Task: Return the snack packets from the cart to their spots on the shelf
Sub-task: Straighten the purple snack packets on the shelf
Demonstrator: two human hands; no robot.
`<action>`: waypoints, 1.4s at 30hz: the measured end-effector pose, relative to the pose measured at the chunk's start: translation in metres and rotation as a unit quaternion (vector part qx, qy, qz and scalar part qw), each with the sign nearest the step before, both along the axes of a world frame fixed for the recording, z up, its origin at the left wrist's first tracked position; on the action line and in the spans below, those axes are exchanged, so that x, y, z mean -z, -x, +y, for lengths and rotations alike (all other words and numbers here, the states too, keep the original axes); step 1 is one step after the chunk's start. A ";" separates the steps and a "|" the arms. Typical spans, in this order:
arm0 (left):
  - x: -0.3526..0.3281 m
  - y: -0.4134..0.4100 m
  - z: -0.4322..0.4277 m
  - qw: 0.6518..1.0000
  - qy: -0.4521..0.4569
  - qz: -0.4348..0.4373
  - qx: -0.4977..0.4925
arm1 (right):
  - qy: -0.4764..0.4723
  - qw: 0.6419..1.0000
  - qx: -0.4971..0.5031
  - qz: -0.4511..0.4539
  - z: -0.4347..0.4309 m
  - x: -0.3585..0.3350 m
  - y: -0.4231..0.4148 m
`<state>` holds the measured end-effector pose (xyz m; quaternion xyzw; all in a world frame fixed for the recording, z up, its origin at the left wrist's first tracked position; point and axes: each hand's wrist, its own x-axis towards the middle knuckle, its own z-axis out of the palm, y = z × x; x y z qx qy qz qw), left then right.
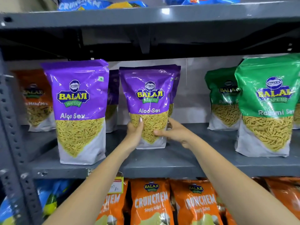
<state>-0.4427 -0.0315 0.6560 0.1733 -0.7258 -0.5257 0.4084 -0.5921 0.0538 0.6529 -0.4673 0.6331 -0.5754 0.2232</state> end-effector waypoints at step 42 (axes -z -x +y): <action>-0.033 0.035 -0.027 0.979 -0.053 0.181 -0.076 | 0.291 0.926 0.189 -0.149 0.016 -0.042 0.026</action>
